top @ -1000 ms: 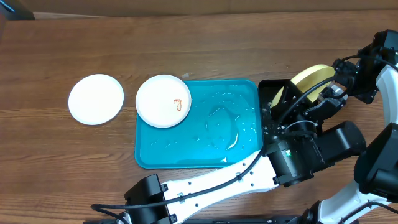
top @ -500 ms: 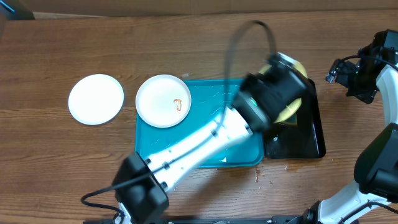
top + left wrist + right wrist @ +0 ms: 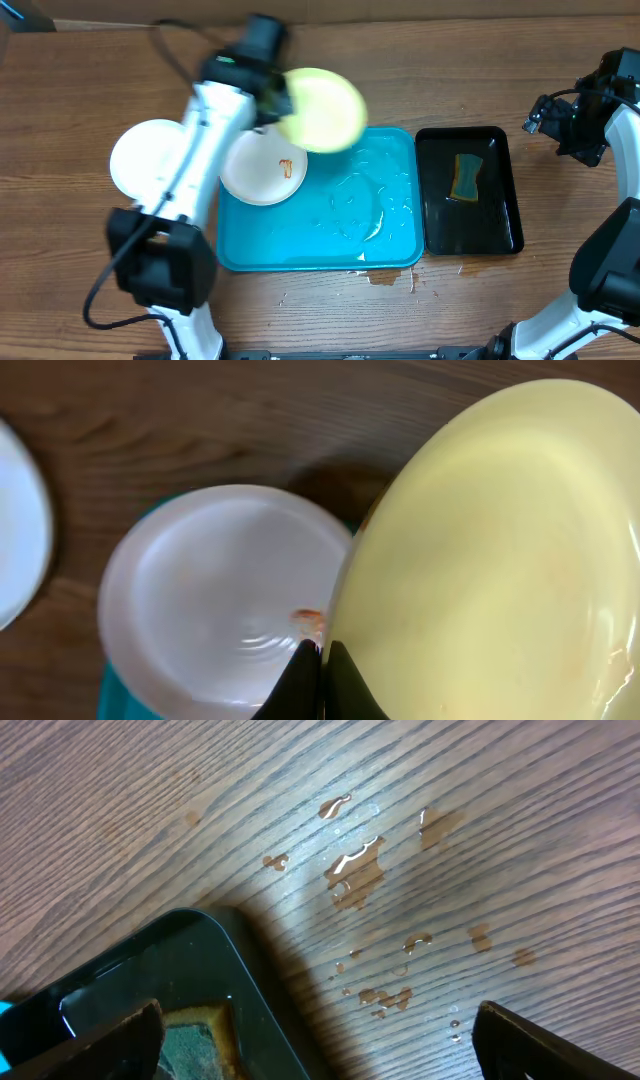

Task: Clean dirty plates on tray and stack at the side
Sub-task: 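Carry the yellow plate left and stack it on the white plate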

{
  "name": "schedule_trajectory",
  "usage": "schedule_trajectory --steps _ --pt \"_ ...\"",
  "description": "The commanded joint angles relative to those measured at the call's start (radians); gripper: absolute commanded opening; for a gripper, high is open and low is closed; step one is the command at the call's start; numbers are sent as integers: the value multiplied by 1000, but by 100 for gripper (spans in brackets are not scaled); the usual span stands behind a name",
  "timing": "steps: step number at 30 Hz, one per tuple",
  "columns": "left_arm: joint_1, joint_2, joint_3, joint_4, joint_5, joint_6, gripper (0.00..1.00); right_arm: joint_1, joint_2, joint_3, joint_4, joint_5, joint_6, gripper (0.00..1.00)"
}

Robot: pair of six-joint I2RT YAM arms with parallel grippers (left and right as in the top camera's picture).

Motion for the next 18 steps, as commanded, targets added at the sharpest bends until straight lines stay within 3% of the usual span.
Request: schedule_trajectory --steps 1,10,18 --pt "145 3 24 -40 105 -32 4 -2 -5 11 6 -1 2 100" --pt "488 3 24 -174 71 -29 4 -2 -5 11 5 -1 2 100" --pt "641 3 8 -203 -59 -30 4 -2 -5 11 6 -1 2 100"
